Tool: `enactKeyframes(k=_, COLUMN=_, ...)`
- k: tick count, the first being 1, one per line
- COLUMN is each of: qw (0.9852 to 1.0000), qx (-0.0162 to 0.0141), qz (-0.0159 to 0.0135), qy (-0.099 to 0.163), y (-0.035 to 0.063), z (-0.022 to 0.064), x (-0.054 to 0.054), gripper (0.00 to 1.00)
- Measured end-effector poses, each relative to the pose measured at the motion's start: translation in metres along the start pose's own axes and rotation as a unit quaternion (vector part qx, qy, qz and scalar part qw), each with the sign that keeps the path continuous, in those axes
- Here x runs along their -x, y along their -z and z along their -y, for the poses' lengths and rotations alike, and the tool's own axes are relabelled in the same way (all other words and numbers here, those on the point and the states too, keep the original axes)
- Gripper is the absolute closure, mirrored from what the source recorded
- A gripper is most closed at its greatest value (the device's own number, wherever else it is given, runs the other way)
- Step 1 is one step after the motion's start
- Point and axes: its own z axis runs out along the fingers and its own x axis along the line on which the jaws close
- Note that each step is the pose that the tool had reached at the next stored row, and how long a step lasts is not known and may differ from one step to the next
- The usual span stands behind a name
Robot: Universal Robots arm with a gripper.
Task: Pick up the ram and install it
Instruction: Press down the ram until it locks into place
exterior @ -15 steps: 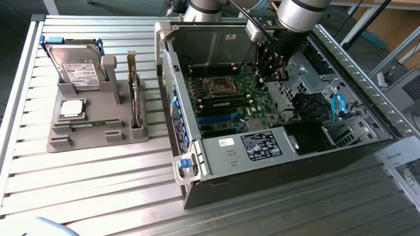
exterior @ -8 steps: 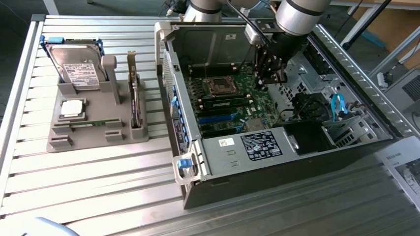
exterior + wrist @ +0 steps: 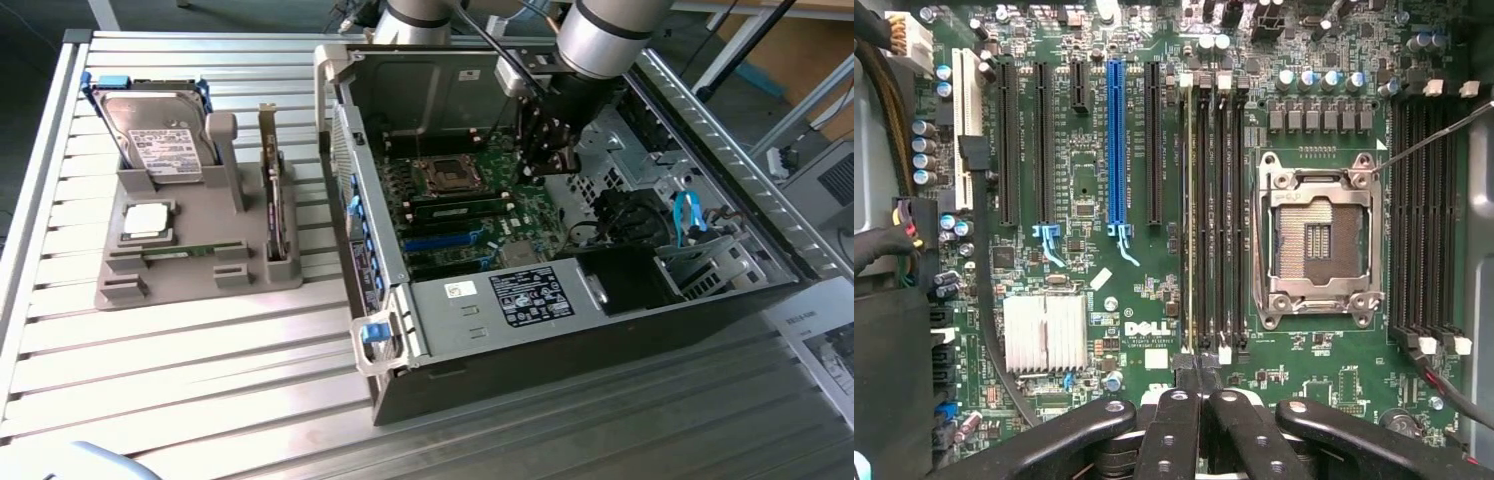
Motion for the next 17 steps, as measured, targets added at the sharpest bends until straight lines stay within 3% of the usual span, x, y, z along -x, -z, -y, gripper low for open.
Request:
enactKeyframes(k=9, qw=1.0, qx=-0.0002, qz=0.0, qy=0.0, y=-0.0021, z=0.0, x=0.0, gripper=0.9)
enactKeyframes(k=17, qw=1.0, qx=-0.0018, qz=0.0, qy=0.0, y=-0.0126, z=0.0002, x=0.0, gripper=0.9)
